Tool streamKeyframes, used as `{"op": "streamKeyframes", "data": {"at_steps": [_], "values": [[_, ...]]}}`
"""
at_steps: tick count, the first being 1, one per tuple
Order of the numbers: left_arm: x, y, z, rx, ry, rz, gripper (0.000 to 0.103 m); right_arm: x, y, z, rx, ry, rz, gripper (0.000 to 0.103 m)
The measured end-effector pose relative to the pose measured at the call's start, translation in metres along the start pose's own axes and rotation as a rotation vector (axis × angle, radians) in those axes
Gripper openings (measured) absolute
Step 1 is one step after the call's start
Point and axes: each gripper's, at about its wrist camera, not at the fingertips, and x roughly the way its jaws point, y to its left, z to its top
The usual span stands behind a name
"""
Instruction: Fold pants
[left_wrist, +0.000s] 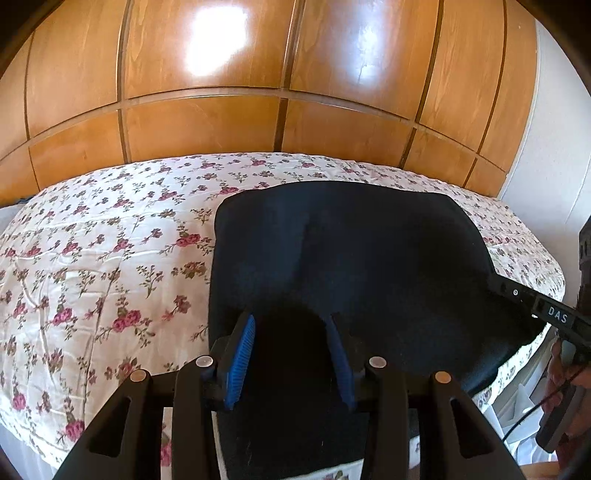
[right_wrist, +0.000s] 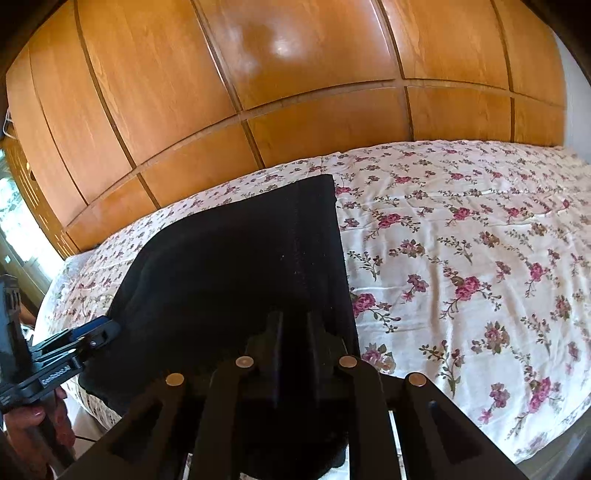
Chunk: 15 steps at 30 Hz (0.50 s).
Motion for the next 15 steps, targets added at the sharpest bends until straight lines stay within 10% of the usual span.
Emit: {"op": "streamKeyframes", "data": {"at_steps": [5,15], "values": [[-0.006,0.016,-0.006,-0.077,0.002,0.009,0.068,-0.005,0.007,-0.001,-0.057,-0.024,-0.023,0.038],[0.004,0.035,-0.01,-0.186,0.047,-0.094,0.076,0.002,-0.011,-0.003,0.049,0.019,-0.016,0.059]]}}
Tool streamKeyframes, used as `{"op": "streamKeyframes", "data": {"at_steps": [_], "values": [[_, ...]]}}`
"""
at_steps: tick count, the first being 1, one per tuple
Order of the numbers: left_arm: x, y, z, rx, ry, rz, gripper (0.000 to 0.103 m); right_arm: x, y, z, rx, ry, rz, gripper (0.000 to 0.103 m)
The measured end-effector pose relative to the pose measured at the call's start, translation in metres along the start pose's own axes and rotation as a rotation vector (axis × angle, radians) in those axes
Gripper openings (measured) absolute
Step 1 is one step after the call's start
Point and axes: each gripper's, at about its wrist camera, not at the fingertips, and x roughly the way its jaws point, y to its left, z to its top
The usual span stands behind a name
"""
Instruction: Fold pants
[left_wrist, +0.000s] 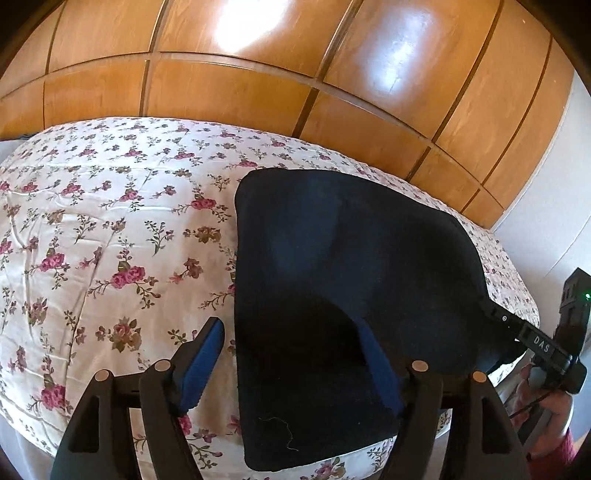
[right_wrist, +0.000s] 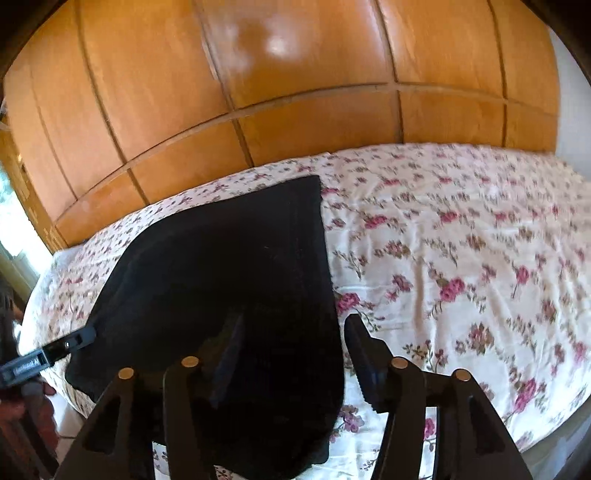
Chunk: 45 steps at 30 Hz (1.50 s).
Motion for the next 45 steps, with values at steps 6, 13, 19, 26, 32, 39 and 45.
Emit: {"op": "streamKeyframes", "data": {"at_steps": [6,13,19,26,32,39,45], "values": [[0.001,-0.002,0.0,0.017,-0.002,0.007,0.076,0.01,-0.02,-0.003,0.148,0.045,0.088,0.065],[0.005,0.002,0.001,0.001,0.016,-0.024,0.077,0.015,-0.024,-0.005,0.192,0.079,0.168,0.066],[0.009,-0.002,0.002,0.013,0.031,-0.037,0.077,0.026,-0.025,-0.007,0.216,0.106,0.224,0.072],[0.016,-0.001,0.003,0.012,0.046,-0.079,0.08,0.044,-0.038,-0.009,0.317,0.154,0.339,0.074],[0.037,0.012,0.006,-0.06,0.111,-0.217,0.08,0.05,-0.035,-0.004,0.285,0.172,0.371,0.075],[0.016,-0.005,0.014,0.064,0.021,-0.192,0.052,0.035,-0.015,0.005,0.189,0.084,0.362,0.052],[0.009,-0.008,0.041,0.08,-0.095,-0.156,0.049,0.036,-0.001,0.033,0.124,-0.001,0.394,0.05]]}}
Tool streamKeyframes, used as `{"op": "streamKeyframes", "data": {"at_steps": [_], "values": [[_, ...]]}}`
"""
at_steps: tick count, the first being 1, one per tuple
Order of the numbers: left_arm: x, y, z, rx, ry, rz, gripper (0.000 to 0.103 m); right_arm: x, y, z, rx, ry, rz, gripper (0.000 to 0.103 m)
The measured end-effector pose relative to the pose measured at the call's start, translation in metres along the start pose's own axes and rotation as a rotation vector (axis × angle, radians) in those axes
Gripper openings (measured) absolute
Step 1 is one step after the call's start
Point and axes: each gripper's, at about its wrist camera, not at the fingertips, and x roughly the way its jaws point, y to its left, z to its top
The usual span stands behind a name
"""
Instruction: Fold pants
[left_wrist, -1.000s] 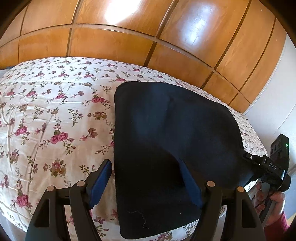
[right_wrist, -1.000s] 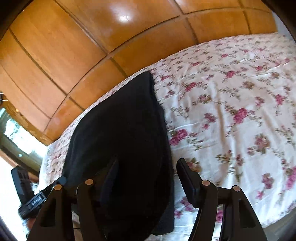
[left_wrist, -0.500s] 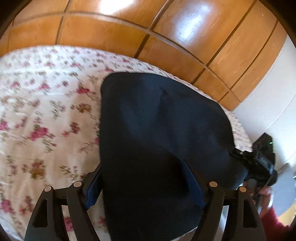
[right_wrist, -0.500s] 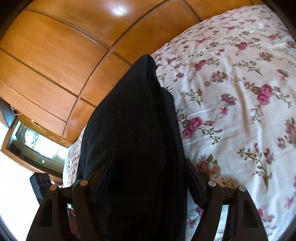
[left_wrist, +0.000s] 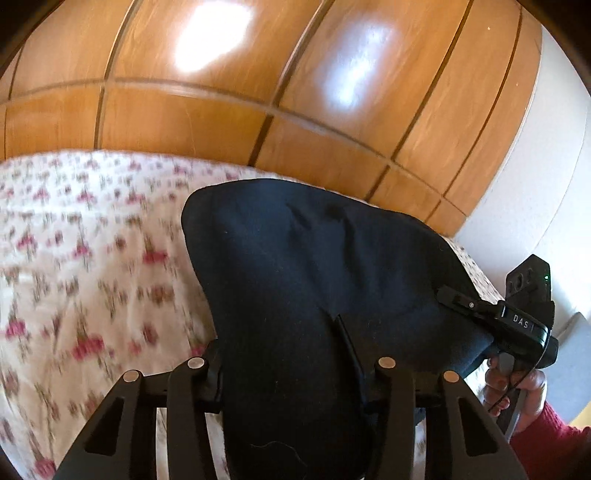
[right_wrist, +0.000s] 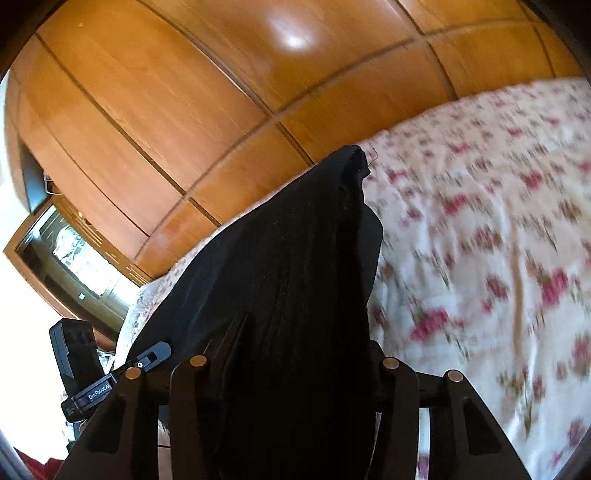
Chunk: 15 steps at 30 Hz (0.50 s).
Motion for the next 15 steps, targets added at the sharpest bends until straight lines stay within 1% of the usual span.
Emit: {"op": "streamKeyframes", "data": {"at_steps": [4,9,13,15], "values": [[0.02,0.01,0.03,0.011,-0.016,0.048,0.049,0.028,0.0,0.034,-0.015,-0.015,0.017,0.05],[0.059,0.028,0.077,0.026,-0.015,0.121,0.049,0.074,-0.001,0.082,-0.062,-0.024,0.011,0.05],[0.094,0.042,0.113,0.019,-0.01,0.156,0.049,0.111,-0.005,0.118,-0.074,-0.046,-0.003,0.049],[0.112,0.048,0.125,0.003,-0.005,0.163,0.049,0.128,-0.011,0.134,-0.069,-0.056,-0.008,0.049]]}}
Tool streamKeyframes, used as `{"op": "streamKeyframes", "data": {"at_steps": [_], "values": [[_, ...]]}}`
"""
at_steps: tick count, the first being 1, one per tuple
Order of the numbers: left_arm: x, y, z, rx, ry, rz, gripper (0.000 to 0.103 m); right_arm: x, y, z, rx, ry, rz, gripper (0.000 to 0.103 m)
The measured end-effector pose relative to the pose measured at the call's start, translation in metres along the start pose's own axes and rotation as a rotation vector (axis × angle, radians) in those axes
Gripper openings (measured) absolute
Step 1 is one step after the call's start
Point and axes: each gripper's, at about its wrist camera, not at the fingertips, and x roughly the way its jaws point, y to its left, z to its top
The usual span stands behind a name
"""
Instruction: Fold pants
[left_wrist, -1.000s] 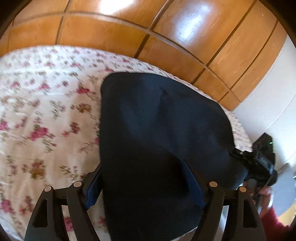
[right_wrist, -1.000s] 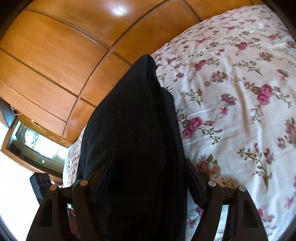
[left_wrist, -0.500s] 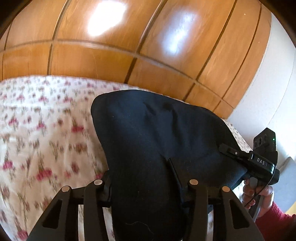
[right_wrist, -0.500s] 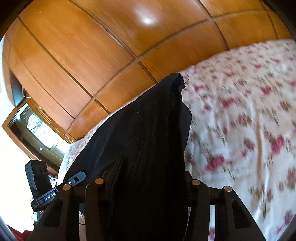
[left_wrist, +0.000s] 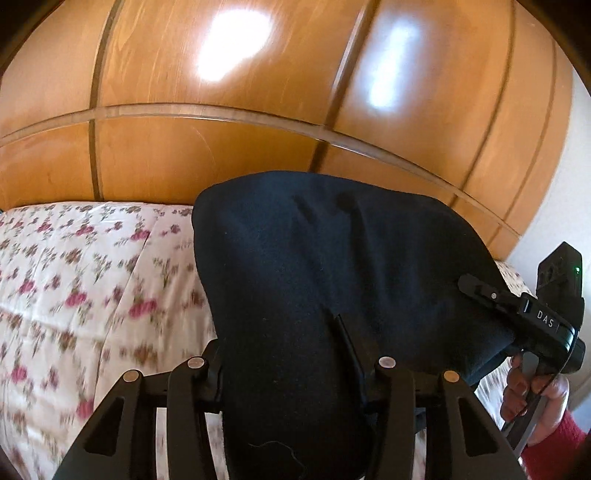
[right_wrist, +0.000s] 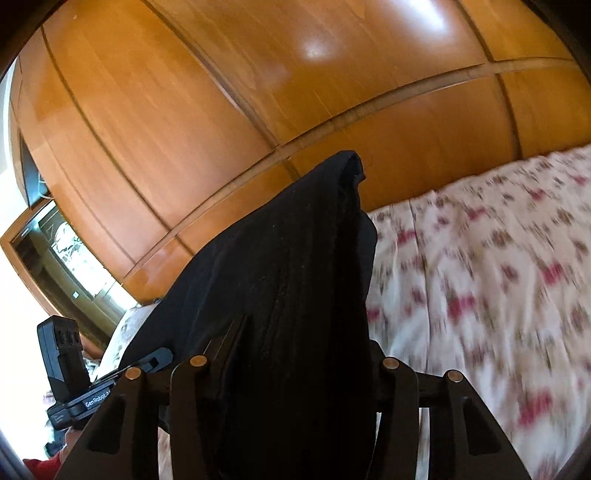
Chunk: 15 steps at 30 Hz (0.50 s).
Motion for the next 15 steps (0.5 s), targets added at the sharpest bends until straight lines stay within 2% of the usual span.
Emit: {"op": "streamKeyframes", "data": {"at_steps": [4,7,10,12,13,15], "values": [[0.037,0.008,0.019,-0.011,0.02,0.022,0.049,0.033,-0.015,0.02,-0.009,-0.008,-0.025,0.049],[0.059,0.007,0.018,0.012,0.038,0.051,0.05,0.055,-0.03,0.021,-0.012,0.014,-0.064,0.05],[0.064,0.004,0.005,0.095,-0.021,0.081,0.056,0.066,-0.043,0.009,-0.012,0.013,-0.1,0.056],[0.067,0.0,-0.009,0.154,-0.07,0.105,0.062,0.066,-0.055,0.007,0.051,0.012,-0.068,0.058],[0.069,0.002,-0.01,0.145,-0.074,0.107,0.063,0.066,-0.057,0.006,0.058,0.01,-0.065,0.061],[0.069,0.006,-0.01,0.11,-0.076,0.12,0.077,0.066,-0.057,0.005,0.053,0.008,-0.081,0.064]]}}
